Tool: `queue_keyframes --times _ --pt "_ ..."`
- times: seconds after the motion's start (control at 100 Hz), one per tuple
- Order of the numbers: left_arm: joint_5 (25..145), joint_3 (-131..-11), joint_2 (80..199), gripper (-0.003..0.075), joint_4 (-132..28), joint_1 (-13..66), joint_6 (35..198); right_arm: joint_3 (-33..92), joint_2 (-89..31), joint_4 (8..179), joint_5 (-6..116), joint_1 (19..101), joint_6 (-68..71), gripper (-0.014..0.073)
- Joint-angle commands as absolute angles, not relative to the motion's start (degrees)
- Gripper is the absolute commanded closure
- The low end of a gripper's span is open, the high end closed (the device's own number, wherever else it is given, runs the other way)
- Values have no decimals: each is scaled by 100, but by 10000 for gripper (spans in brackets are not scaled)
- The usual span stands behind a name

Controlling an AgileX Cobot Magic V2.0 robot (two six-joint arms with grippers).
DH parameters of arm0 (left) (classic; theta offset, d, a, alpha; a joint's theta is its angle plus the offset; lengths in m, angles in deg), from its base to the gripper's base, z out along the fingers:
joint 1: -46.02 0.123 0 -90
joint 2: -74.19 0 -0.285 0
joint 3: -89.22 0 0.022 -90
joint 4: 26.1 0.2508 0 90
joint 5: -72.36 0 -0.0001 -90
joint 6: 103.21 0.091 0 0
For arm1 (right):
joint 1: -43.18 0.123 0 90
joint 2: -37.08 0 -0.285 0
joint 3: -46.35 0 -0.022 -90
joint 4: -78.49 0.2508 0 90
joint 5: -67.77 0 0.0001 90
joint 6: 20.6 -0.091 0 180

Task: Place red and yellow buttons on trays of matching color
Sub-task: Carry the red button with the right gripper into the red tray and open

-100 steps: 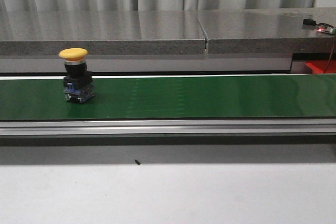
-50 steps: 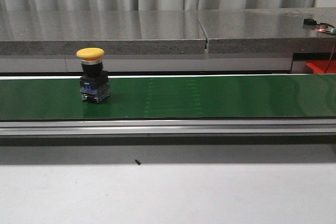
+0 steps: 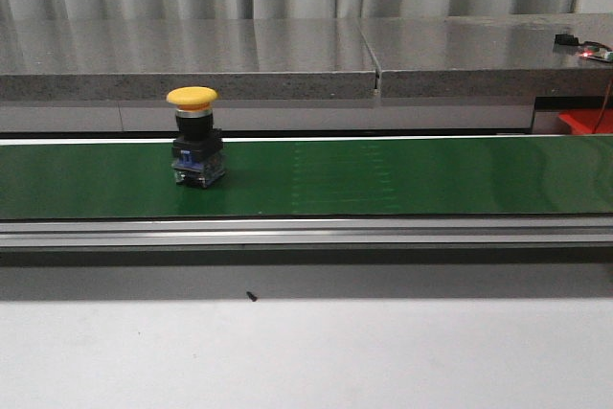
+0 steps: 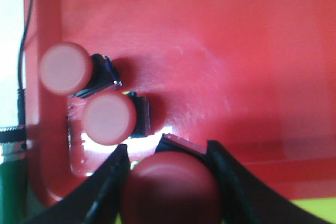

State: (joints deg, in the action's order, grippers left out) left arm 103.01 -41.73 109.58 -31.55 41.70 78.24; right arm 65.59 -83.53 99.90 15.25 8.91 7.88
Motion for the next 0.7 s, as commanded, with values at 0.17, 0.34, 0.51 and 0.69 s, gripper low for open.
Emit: queue_keyframes --times 0.17,0.34,0.51,0.69 --pt "9846 -4314 10989 741 -3224 4131 7780 7250 -8629 10298 1752 870 791 391" --pt "9846 -4314 10989 741 -3224 4131 7780 7516 -8897 10305 1787 870 791 391" --pt "9846 -4314 10989 741 -3224 4131 7780 7587 -9068 10305 1892 888 791 391" --pt "9846 -4314 10989 741 -3224 4131 7780 7587 -9233 10305 1913 888 791 391"
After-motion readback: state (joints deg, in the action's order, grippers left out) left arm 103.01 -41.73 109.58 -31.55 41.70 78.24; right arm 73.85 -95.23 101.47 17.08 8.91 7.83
